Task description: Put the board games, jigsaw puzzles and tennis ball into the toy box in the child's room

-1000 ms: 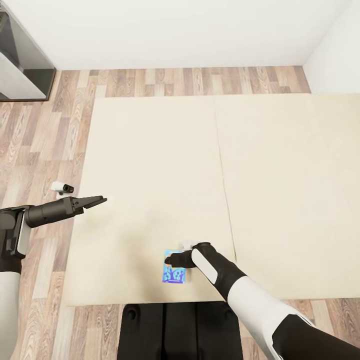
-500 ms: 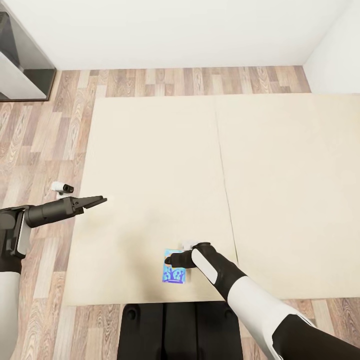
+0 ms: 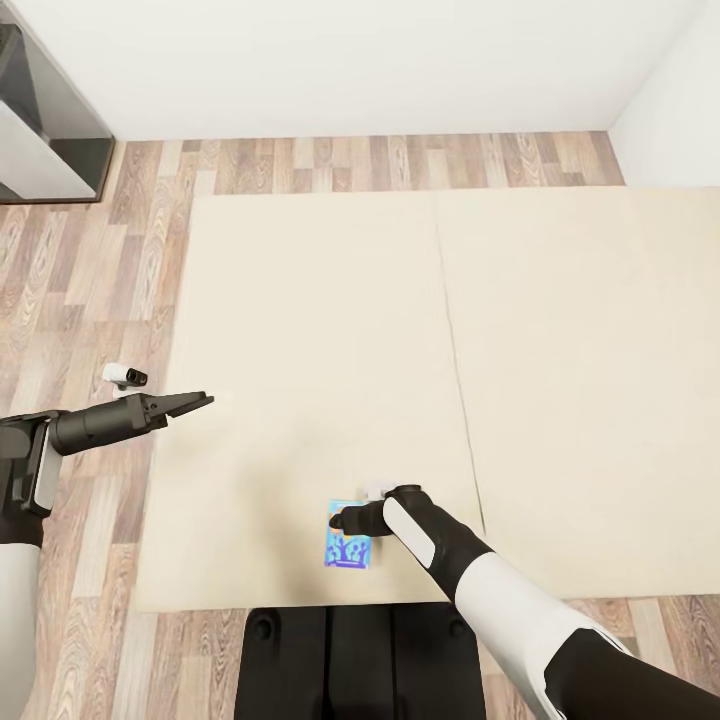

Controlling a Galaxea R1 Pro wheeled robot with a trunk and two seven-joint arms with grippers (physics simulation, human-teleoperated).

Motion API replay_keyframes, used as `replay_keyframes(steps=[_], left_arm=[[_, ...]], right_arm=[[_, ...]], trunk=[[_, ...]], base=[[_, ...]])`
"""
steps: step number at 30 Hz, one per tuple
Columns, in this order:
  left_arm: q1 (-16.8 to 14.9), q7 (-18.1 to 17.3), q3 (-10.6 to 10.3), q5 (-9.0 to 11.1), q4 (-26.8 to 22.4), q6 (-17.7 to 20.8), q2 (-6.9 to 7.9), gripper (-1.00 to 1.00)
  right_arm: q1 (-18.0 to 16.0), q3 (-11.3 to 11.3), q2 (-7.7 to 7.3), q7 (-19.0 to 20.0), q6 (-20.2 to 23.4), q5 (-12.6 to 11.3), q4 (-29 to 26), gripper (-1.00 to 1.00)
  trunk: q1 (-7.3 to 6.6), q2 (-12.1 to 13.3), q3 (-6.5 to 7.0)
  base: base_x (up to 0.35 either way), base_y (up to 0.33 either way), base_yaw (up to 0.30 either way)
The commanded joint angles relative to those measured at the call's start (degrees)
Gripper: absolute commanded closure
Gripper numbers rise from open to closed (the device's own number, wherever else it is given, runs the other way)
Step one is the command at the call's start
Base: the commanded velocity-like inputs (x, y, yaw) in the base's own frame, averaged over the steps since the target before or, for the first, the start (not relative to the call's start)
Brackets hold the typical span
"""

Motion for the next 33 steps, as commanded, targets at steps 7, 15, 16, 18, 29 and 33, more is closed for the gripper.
replay_keyframes(steps=[7,15,16,18,29,33], left_arm=[[-0.01,-0.24,0.00,-0.05,-0.01,0.64,0.02,-1.00],[-0.01,-0.24,0.00,-0.05,-0.01,0.63,0.02,-1.00],[-0.01,-0.24,0.00,-0.05,-0.01,0.64,0.02,-1.00],[-0.01,-0.24,0.00,-0.05,-0.01,0.63,0.02,-1.00],[-0.01,-0.24,0.00,-0.05,-0.01,0.64,0.02,-1.00],[-0.01,-0.24,0.00,-0.05,-0.01,0.62,0.02,-1.00]], right_arm=[[-0.04,0.18,0.00,-0.55,0.10,-0.61,-0.04,-1.00],[-0.04,0.18,0.00,-0.55,0.10,-0.61,-0.04,-1.00],[-0.04,0.18,0.00,-0.55,0.10,-0.62,-0.04,-1.00],[-0.04,0.18,0.00,-0.55,0.10,-0.62,-0.04,-1.00],[-0.04,0.18,0.00,-0.55,0.08,-0.61,-0.04,-1.00],[-0.04,0.18,0.00,-0.55,0.10,-0.61,-0.04,-1.00]], trunk=[[0.03,-0.09,-0.06],[0.03,-0.09,-0.06],[0.03,-0.09,-0.06],[0.03,-0.09,-0.06],[0.03,-0.09,-0.06],[0.03,-0.09,-0.06]], base=[[0.000,0.019,0.000],[0.000,0.091,0.000],[0.000,0.020,0.000],[0.000,0.013,0.000],[0.000,0.046,0.000],[0.000,0.010,0.000]])
